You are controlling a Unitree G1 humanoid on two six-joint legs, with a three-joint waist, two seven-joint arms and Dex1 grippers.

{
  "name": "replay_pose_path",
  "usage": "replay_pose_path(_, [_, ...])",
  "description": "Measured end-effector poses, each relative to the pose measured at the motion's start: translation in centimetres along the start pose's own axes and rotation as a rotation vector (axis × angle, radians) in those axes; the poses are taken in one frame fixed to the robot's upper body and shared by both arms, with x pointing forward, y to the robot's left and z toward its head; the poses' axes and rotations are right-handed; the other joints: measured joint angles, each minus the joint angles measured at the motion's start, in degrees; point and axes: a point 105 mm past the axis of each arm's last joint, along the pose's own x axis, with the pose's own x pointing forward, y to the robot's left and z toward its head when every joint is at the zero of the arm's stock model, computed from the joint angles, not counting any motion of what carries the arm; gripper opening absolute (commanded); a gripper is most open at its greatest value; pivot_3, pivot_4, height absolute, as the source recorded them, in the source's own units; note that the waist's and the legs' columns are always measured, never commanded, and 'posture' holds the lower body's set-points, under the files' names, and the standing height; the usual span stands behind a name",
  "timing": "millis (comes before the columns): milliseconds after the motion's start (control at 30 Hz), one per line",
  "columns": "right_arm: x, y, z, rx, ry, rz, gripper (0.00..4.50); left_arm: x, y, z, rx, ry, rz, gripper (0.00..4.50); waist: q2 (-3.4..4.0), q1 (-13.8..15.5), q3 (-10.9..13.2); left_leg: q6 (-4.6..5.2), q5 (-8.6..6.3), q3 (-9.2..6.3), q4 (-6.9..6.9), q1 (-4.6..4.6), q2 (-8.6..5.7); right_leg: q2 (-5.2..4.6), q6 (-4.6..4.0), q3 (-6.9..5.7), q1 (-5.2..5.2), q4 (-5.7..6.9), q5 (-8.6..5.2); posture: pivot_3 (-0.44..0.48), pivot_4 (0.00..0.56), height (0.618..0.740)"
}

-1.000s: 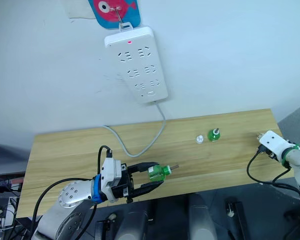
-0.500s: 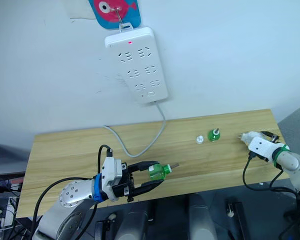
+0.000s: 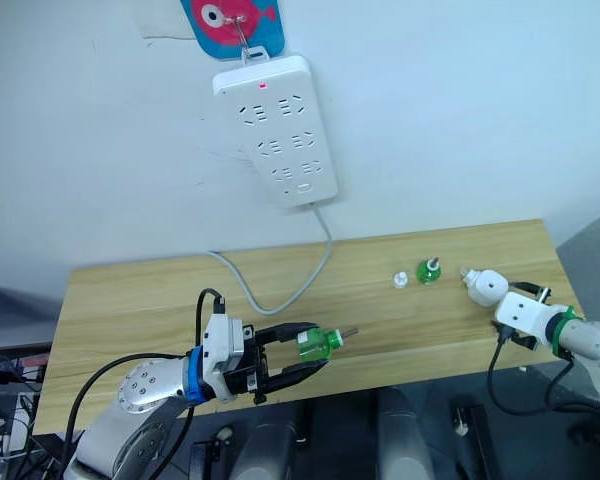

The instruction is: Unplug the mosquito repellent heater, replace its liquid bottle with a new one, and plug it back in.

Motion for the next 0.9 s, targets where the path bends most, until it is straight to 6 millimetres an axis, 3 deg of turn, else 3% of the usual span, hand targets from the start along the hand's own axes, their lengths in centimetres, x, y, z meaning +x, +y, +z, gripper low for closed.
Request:
replay_pose_path(200, [-1.8, -3.6, 2.8, 0.009, -0.037, 0.010, 4.44, -0.1, 0.1, -0.1, -0.002, 0.002, 0.001, 2.22, -0.01, -0.1, 0.0, 0.00, 0.00, 0.03, -0.04, 0.06, 0.03, 0.01, 0.06, 0.01, 0.01, -0.02, -0.04, 0.011, 0.396, 0.740])
replay_pose_path(433, [-1.5, -9.1, 6.6, 0.521, 0.049, 0.125, 4.44, 0.2, 0.0, 0.0, 0.005, -0.001, -0.031, 2.22, 0.01, -0.2, 0.0, 0.01, 0.00, -0.02, -0.08, 0.05, 0.04, 0.01, -0.23, -0.02, -0.04, -0.04, 0.10, 0.019, 0.384, 0.740])
replay_pose_path(633, [0.3, -7.3, 5.2, 0.621, 0.227, 0.316, 4.44, -0.2, -0.6, -0.8, -0.026, 0.032, -0.055, 2.22, 0.00, 0.7, 0.0, 0.00, -0.01, -0.18, -0.07, -0.89, -0.08, -0.13, -0.26, -0.31, -0.79, -0.10, 0.12, 0.043, 0.386, 0.740])
replay_pose_path(900, [1.4, -7.2, 4.7, 0.527, 0.256, 0.386, 4.44, -0.3, -1.1, -0.8, -0.035, 0.034, -0.056, 2.22, 0.00, 0.5, 0.0, 0.12, -0.08, -0.20, -0.01, -1.02, -0.05, -0.14, -0.26, -0.35, -0.86, -0.18, 0.13, 0.063, 0.394, 0.740])
